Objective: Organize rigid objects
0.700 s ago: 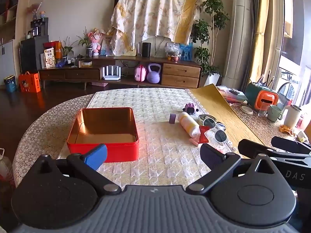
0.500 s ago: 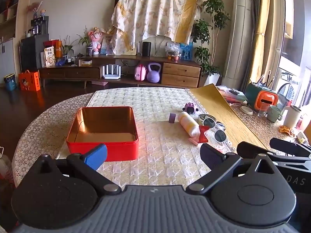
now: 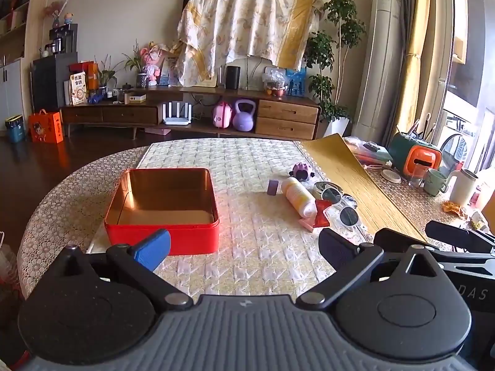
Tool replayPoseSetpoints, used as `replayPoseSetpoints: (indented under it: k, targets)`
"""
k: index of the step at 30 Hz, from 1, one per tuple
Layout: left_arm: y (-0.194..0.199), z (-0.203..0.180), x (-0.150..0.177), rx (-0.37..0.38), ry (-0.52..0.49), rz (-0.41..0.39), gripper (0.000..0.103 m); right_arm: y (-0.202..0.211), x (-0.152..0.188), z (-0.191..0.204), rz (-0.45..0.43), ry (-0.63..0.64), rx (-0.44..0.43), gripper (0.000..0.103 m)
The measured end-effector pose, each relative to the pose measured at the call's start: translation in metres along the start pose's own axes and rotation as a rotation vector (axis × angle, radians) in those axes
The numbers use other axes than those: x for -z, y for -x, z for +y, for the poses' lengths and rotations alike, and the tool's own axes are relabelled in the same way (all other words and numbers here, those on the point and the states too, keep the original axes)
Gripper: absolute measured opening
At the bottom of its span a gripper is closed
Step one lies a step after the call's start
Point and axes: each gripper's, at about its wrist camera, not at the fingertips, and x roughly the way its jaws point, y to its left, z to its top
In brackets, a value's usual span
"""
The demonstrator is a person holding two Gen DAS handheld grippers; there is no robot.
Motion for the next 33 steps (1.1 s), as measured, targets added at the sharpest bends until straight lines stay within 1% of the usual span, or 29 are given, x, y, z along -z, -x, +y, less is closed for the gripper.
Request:
replayPoseSetpoints:
  k: [33]
  targets:
    - [-0.0093, 0.0004, 0.0046, 0.009, 0.006, 0.013, 0.102, -0.0011, 0.0001, -0.001, 0.0, 0.004, 0.001, 0.102]
